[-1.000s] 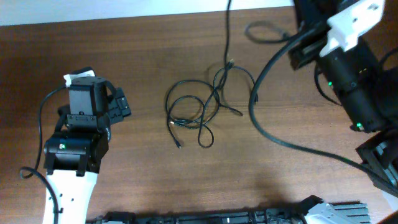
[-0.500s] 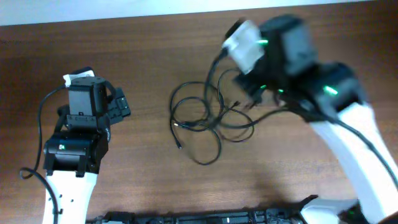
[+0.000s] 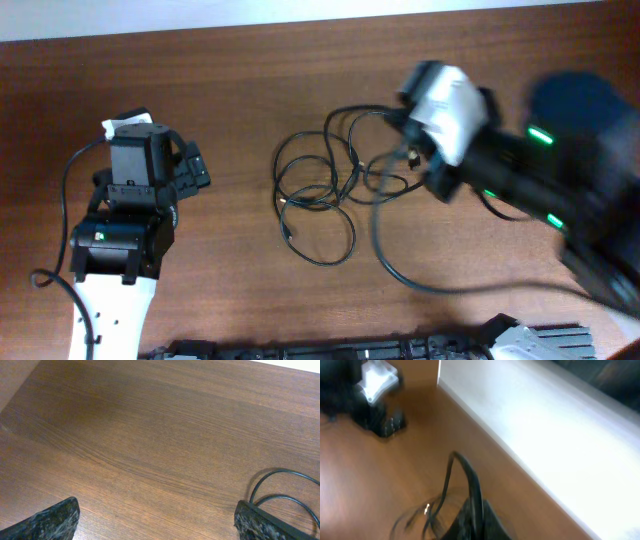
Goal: Untangle cables
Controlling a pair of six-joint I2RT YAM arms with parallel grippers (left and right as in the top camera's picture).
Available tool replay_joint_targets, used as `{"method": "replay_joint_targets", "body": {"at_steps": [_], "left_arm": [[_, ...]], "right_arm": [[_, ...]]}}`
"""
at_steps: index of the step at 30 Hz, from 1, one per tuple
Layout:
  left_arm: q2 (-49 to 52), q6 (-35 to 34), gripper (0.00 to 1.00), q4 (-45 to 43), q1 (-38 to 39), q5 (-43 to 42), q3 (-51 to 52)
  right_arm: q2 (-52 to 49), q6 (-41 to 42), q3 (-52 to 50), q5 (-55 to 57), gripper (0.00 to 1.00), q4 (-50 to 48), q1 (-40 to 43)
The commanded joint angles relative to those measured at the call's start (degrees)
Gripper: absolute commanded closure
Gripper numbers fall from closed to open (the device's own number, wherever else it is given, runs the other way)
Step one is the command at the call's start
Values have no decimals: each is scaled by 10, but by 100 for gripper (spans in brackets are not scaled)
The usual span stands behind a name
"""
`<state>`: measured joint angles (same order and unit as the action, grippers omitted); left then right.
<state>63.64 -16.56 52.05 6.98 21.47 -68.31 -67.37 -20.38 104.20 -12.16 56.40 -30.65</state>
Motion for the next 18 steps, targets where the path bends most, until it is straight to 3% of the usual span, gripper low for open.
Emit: {"method": "replay_joint_targets", "body": {"at_steps": [1, 5, 11, 12, 13, 15, 16, 18], "left_arm": [[-5, -8, 1, 0, -3, 4, -2], [-5, -8, 1, 0, -3, 4, -2], [-5, -8, 1, -7, -3, -10, -2], [-5, 2, 1, -9, -3, -82, -2], [-3, 53, 1, -16, -3, -184, -2], [11, 216, 1, -17, 2, -485, -2], [22, 254, 1, -9, 11, -583, -2], [43, 270, 1, 3, 38, -659, -2]], "right_arm": [[91, -2, 14, -7, 96, -78, -1], [161, -2, 14, 1, 96, -117, -1], [172, 20, 14, 23, 96, -105, -1], [172, 20, 14, 23, 96, -105, -1], [171, 20, 14, 26, 96, -105, -1], [171, 20, 14, 59, 96, -106, -1], [171, 20, 14, 79, 96, -106, -1], [171, 20, 14, 103, 96, -105, -1]]}}
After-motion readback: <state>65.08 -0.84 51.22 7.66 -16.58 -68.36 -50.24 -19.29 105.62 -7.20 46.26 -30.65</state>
